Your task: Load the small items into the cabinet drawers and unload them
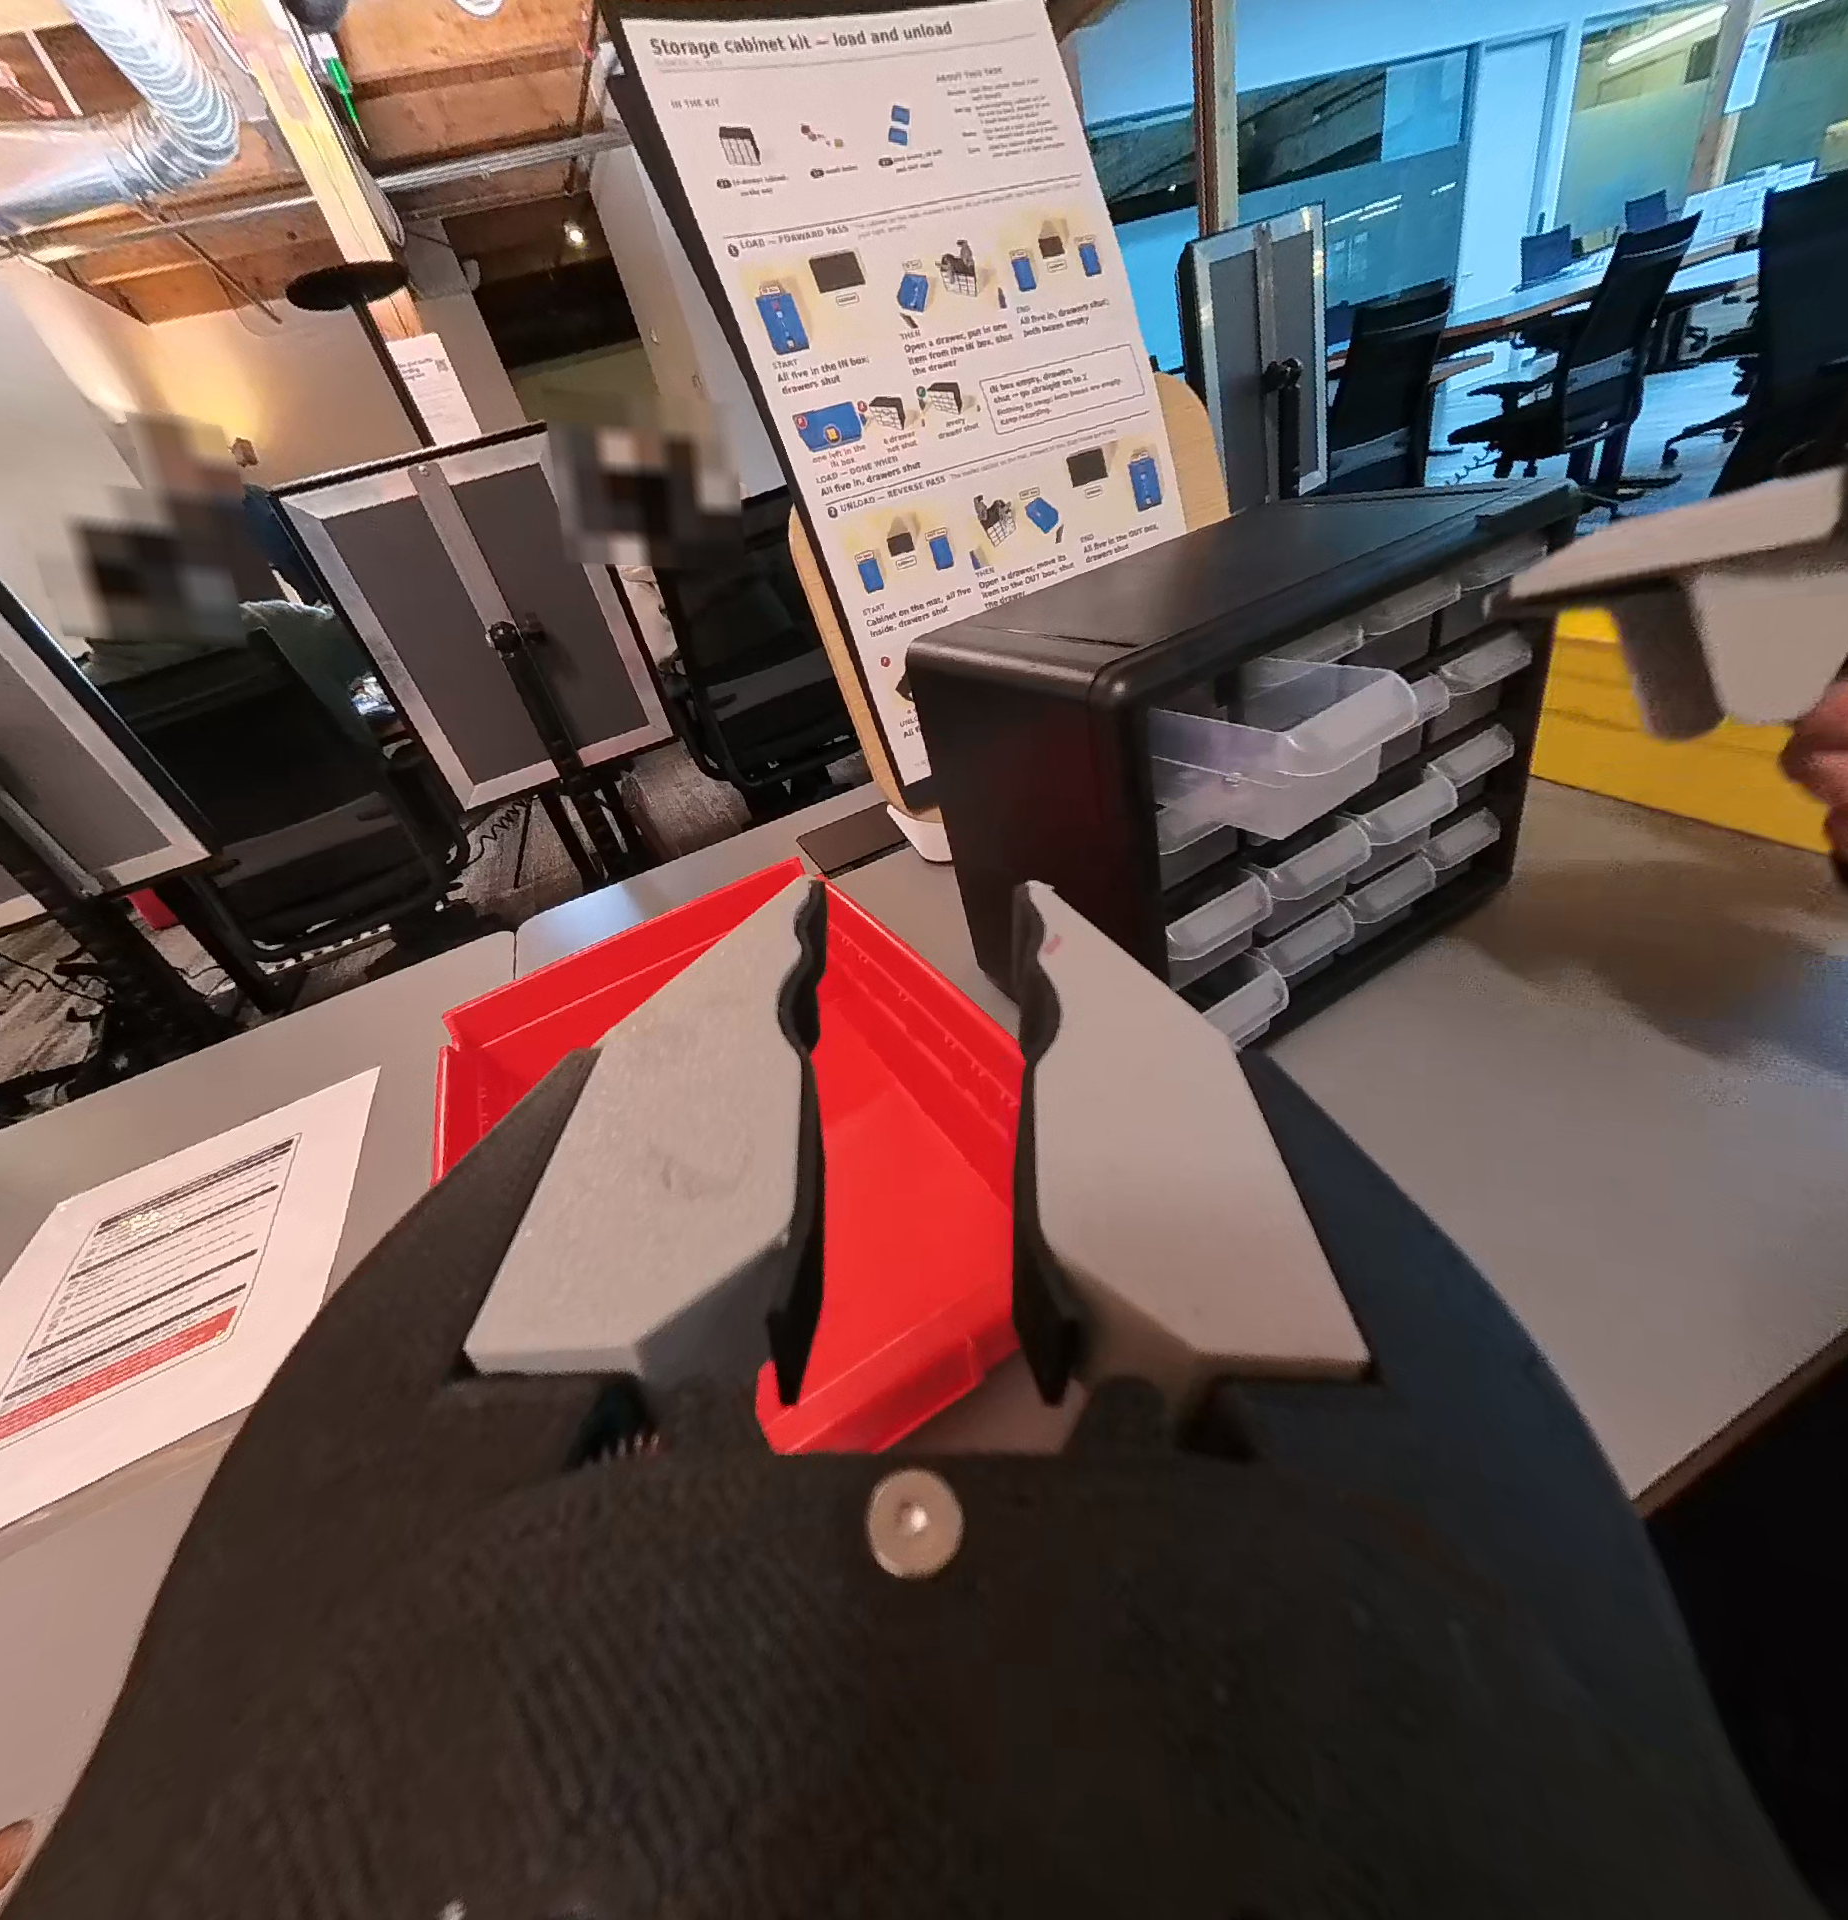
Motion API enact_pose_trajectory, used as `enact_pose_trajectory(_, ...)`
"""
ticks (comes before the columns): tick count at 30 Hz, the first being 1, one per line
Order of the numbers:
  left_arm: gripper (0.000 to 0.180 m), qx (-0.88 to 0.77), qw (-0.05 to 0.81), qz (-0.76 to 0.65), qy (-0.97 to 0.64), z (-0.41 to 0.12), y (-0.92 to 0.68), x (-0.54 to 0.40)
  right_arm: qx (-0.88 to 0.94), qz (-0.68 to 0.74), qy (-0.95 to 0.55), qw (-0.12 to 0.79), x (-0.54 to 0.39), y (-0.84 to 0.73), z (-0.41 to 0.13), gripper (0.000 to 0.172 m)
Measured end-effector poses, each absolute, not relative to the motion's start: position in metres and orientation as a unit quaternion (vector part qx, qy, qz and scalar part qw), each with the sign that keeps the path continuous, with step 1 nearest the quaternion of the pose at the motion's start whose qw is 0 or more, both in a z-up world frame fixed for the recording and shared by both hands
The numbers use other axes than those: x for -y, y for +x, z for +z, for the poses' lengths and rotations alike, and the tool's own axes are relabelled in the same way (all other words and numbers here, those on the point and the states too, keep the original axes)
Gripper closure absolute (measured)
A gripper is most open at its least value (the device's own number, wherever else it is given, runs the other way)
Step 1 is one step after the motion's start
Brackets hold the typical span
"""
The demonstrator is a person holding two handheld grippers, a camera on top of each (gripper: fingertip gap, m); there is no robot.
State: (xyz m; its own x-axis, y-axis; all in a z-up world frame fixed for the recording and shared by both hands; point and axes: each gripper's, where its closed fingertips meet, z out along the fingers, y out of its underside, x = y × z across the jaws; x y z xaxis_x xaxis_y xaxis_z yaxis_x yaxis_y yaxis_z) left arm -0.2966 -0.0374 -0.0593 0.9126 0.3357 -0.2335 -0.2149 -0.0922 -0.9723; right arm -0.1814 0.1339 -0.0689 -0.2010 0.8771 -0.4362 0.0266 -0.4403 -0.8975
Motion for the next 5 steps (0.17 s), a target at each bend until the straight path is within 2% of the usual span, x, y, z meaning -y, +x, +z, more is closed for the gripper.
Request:
enact_pose_trajectory(1,0.147,0.043,0.673,0.204,-0.709,-0.059,-0.297,0.038,0.441,0.625,-0.545,0.343,-0.136,-0.182,-0.062,0.167)
enact_pose_trajectory(5,0.147,0.042,0.671,0.205,-0.711,-0.059,-0.295,0.036,0.569,0.506,-0.557,0.331,-0.125,-0.200,-0.050,0.160)
